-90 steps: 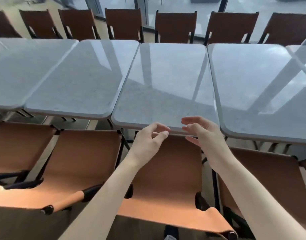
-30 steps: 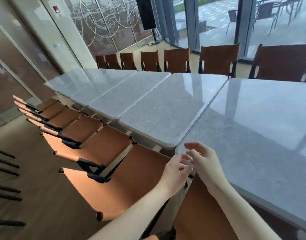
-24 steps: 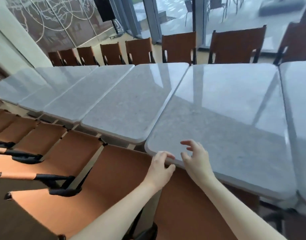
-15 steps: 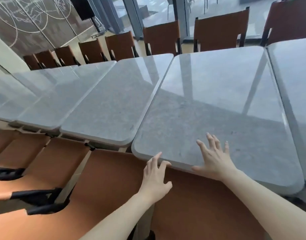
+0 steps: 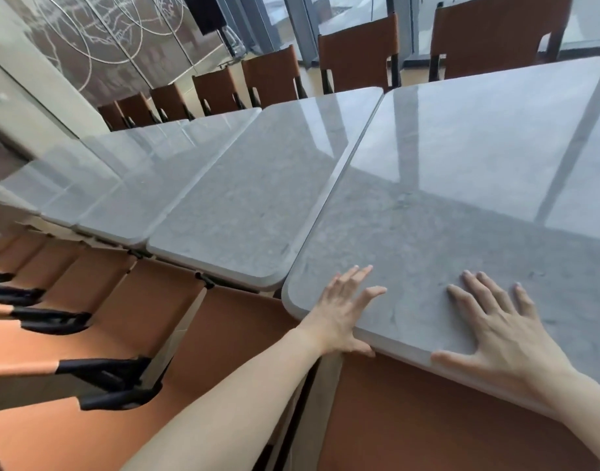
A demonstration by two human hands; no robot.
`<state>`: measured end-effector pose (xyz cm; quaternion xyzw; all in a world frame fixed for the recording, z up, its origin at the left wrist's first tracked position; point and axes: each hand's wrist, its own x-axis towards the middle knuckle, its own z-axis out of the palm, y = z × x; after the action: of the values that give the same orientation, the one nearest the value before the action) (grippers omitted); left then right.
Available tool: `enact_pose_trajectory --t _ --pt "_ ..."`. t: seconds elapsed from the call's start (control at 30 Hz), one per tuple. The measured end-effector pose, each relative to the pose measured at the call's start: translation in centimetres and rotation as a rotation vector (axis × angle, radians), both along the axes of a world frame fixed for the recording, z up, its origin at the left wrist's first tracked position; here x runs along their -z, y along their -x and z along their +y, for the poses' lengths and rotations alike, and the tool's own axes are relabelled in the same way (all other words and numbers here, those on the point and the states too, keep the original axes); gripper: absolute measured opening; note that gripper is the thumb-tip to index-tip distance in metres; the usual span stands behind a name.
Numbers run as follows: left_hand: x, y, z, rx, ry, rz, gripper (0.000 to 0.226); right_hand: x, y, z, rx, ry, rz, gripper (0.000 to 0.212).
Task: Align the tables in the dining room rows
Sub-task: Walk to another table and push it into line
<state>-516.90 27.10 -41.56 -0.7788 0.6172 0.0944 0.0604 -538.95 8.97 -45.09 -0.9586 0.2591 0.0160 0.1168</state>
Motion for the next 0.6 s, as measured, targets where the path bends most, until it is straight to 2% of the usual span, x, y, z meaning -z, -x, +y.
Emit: enact_pose_trajectory --t 0.17,0.27,0.47,0.6 --pt "0.2 -2.3 -2.6 0.212 -0.065 -0.140 0.131 0.1 0.0 0.1 0.007 -0.001 -0.024 0.121" --pt "0.8 -2.8 -3.4 0.278 -0.133 -0.191 0.130 -0.1 -0.1 0.2 -0.005 0.021 -0.050 0.117" --pt "2.8 -3.6 -3.1 0.269 -0.063 -0.049 0.127 -0.6 0.0 0.2 0.013 -0.005 -0.014 0.121" --pt "3.5 -3.8 -2.9 0.277 -0.001 -0.045 0.124 -1.2 -0.1 0.3 0.010 -0.022 0.012 0.122"
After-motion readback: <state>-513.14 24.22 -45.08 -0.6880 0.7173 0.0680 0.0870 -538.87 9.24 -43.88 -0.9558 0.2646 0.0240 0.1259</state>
